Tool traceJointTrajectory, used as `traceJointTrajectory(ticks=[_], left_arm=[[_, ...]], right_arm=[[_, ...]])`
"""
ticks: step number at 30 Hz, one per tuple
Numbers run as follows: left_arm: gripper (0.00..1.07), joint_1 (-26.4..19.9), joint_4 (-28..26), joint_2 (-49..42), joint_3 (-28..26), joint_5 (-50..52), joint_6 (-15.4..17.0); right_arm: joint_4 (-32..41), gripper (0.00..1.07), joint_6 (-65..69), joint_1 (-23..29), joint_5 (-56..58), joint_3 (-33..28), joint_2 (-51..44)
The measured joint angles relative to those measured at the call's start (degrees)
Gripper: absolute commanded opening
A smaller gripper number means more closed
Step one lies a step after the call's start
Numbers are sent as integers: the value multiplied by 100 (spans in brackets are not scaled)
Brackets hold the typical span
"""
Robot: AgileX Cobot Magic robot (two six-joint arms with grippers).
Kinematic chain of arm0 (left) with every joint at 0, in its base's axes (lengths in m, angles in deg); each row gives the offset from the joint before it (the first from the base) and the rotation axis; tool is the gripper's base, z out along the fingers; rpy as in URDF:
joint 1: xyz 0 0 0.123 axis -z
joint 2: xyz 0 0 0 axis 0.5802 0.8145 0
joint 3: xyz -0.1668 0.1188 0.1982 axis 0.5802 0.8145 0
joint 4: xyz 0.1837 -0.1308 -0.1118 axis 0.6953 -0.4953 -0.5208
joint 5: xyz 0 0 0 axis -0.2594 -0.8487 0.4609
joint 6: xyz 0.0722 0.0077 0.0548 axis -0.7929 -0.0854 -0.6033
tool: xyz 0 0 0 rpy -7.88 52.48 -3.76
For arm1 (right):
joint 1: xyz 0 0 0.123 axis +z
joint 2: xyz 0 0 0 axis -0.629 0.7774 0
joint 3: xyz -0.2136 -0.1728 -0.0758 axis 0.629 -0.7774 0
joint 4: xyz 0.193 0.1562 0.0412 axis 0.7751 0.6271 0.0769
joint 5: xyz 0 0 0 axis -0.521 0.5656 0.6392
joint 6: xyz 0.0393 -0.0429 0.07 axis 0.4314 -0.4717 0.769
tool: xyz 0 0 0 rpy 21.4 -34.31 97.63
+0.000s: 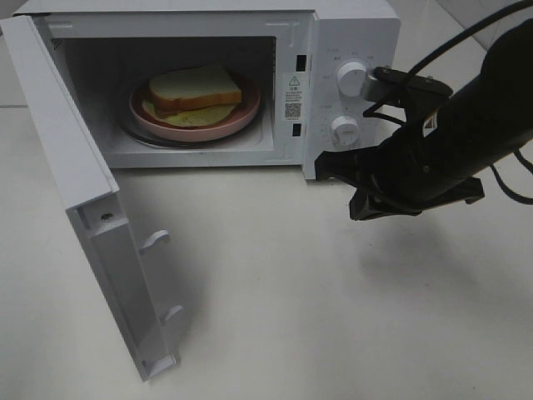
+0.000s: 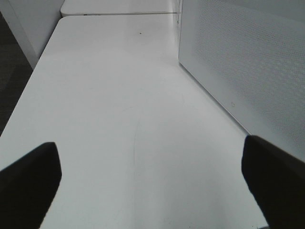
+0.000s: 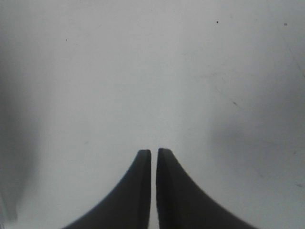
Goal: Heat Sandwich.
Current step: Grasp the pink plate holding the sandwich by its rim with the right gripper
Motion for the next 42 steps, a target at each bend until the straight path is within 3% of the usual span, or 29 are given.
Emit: traceJointTrajectory(ticks=[12,33,38,41,42], left_arm=[[98,0,0,0,0,0,0],[98,0,0,0,0,0,0],[98,0,0,0,0,0,0],[98,0,0,0,0,0,0],[98,0,0,0,0,0,0]], right_arm=[[-17,12,-3272,0,1283,573,0],[-115,16,-9001,0,1536,602,0],[-120,25,-9437,0,1541,602,0],[-120,46,-9488,0,1461,602,0],[-120,46,-9488,0,1461,602,0]])
